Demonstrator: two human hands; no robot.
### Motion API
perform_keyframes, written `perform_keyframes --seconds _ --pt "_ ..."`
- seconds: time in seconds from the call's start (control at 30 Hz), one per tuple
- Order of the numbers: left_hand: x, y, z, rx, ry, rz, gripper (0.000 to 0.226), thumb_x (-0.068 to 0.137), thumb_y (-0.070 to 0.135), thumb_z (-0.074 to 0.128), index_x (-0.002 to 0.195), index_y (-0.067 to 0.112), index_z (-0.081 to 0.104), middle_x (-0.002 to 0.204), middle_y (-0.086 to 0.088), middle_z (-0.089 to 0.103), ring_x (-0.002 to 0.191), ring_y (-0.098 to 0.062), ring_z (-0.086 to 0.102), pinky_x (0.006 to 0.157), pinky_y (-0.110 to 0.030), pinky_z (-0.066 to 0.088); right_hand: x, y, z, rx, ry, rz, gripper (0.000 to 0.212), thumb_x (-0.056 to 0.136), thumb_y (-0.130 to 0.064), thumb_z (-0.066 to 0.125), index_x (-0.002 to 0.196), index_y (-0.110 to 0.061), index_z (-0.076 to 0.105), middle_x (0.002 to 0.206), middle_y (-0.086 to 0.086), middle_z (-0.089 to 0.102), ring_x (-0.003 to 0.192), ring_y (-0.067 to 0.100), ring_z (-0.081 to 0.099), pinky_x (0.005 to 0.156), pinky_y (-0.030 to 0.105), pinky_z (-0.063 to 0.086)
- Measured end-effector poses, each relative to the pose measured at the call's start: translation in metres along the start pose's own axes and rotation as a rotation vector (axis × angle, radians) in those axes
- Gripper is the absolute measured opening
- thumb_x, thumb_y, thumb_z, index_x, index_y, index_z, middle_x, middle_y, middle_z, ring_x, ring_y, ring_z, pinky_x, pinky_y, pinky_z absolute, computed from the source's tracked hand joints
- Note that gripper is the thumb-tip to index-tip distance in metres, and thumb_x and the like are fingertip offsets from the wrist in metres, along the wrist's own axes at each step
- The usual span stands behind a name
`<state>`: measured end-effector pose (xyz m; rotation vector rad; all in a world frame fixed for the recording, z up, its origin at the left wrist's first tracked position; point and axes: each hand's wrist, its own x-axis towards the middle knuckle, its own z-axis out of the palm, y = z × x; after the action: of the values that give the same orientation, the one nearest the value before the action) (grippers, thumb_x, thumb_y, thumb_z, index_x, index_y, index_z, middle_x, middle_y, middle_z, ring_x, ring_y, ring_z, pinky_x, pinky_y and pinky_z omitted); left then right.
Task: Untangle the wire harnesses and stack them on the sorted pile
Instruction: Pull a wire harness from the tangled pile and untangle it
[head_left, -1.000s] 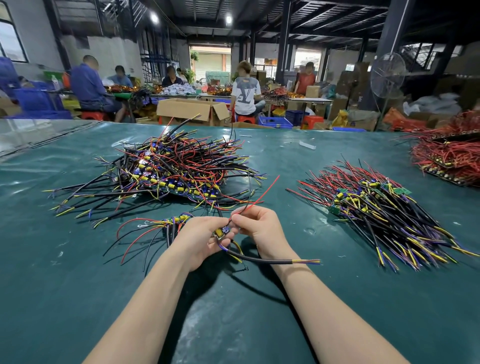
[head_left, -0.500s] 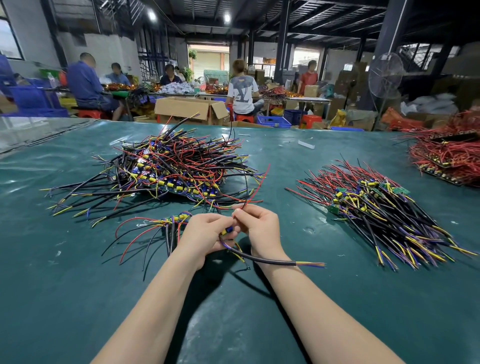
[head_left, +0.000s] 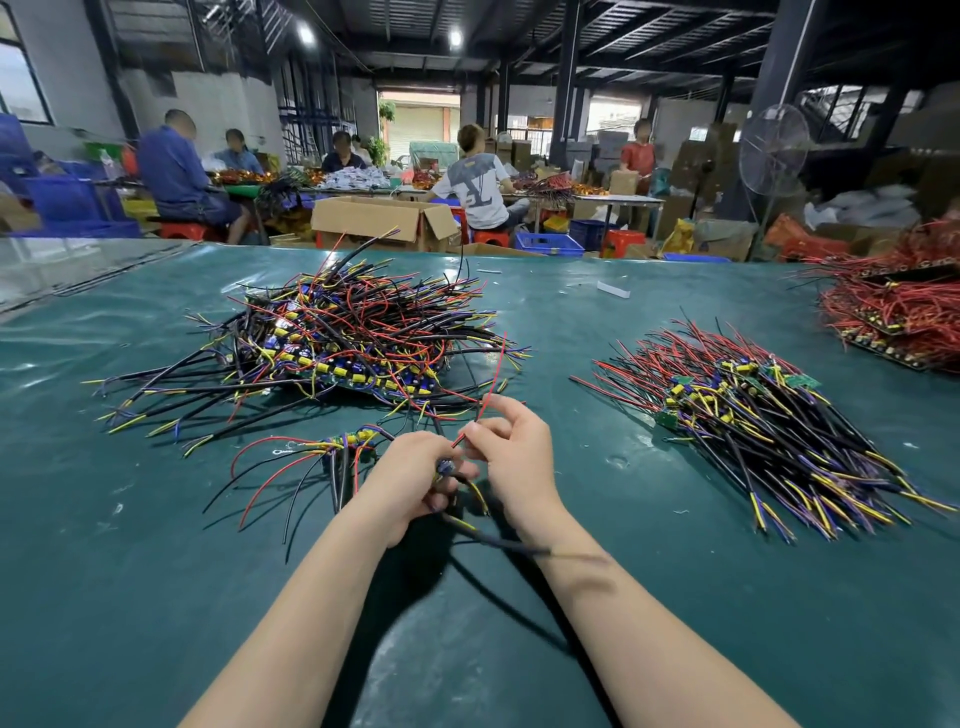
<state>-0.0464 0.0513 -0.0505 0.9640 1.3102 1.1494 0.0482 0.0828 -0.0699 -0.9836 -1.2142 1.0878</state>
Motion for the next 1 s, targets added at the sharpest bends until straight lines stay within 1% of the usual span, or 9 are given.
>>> perform_keyframes --seconds 0.13,0.2,0.33,0.4,0.53,0.63,0.73,0.8,1.0 --pt "0.000 -0.001 0.002 0.060 0.002 0.119 0.023 0.093 0.009 0.046 0.069 0.010 0.047 0.050 0.000 0.050 0.031 -0.003 0.026 0.032 -0.011 0.016 0.000 -0.007 -0.001 0.233 0.014 0.109 0.019 0.085 0.011 0.049 0.094 -0.005 0.054 0.058 0.000 0.062 0.049 0.006 0.054 0.053 0.015 0.047" --pt "0.001 -0.003 0.001 0.104 0.018 0.156 0.025 0.093 0.011 0.049 0.068 0.012 0.048 0.049 0.001 0.050 0.029 -0.002 0.026 0.032 -0.012 0.017 -0.002 -0.008 0.000 0.211 0.001 0.154 0.018 0.086 0.009 0.049 0.084 -0.007 0.057 0.063 0.004 0.061 0.051 0.007 0.056 0.051 0.015 0.045" --pt "0.005 -0.009 0.004 0.492 0.161 0.307 0.023 0.089 0.016 0.055 0.066 0.018 0.057 0.051 0.005 0.058 0.036 -0.003 0.038 0.048 -0.023 0.029 -0.001 -0.006 -0.006 -0.391 0.101 0.041 0.010 0.078 -0.004 0.059 0.072 -0.010 0.067 0.066 0.005 0.065 0.062 0.015 0.060 0.060 0.023 0.046" --pt "0.005 -0.009 0.005 0.579 0.191 0.325 0.021 0.088 0.017 0.056 0.067 0.020 0.059 0.055 0.005 0.062 0.043 -0.005 0.045 0.054 -0.024 0.033 0.000 -0.007 -0.008 -0.547 0.106 0.008 0.012 0.073 -0.010 0.060 0.064 -0.014 0.067 0.064 0.002 0.063 0.064 0.016 0.056 0.061 0.024 0.041" --pt "0.003 -0.009 0.004 0.328 0.121 0.192 0.021 0.091 0.010 0.053 0.070 0.015 0.057 0.062 0.001 0.062 0.046 -0.004 0.054 0.039 -0.012 0.037 0.000 -0.007 -0.004 -0.391 0.094 0.050 0.031 0.076 -0.002 0.057 0.051 -0.020 0.054 0.059 0.004 0.059 0.060 0.019 0.054 0.059 0.028 0.044" --pt "0.001 -0.006 0.003 0.153 0.062 0.098 0.022 0.091 0.005 0.049 0.071 0.012 0.054 0.060 0.000 0.059 0.040 -0.002 0.052 0.034 -0.010 0.030 0.001 -0.008 -0.004 0.024 0.026 0.218 0.028 0.084 0.006 0.050 0.061 -0.011 0.053 0.055 0.004 0.049 0.039 0.007 0.047 0.039 0.016 0.038" --pt "0.001 -0.003 0.004 0.102 0.069 0.096 0.021 0.087 0.001 0.049 0.067 0.008 0.053 0.052 0.000 0.050 0.036 -0.006 0.039 0.033 -0.012 0.020 0.002 -0.010 -0.007 0.388 -0.029 0.383 0.022 0.089 0.007 0.048 0.074 -0.008 0.053 0.053 0.002 0.048 0.033 0.003 0.046 0.035 0.014 0.038" --pt "0.001 -0.004 0.003 0.111 0.108 0.119 0.023 0.084 0.002 0.050 0.062 0.009 0.051 0.047 0.001 0.046 0.033 -0.005 0.035 0.032 -0.012 0.019 0.001 -0.011 -0.007 0.447 -0.096 0.442 0.020 0.091 0.005 0.047 0.077 -0.008 0.054 0.051 0.001 0.050 0.033 0.003 0.047 0.036 0.013 0.039" --pt "0.001 -0.004 0.000 0.147 0.114 0.132 0.023 0.083 0.006 0.057 0.061 0.010 0.055 0.036 0.008 0.045 0.029 -0.003 0.036 0.031 -0.012 0.020 0.004 -0.016 -0.017 0.316 -0.204 0.416 0.019 0.088 0.002 0.054 0.073 -0.007 0.061 0.046 -0.003 0.053 0.037 0.001 0.046 0.039 0.012 0.040"
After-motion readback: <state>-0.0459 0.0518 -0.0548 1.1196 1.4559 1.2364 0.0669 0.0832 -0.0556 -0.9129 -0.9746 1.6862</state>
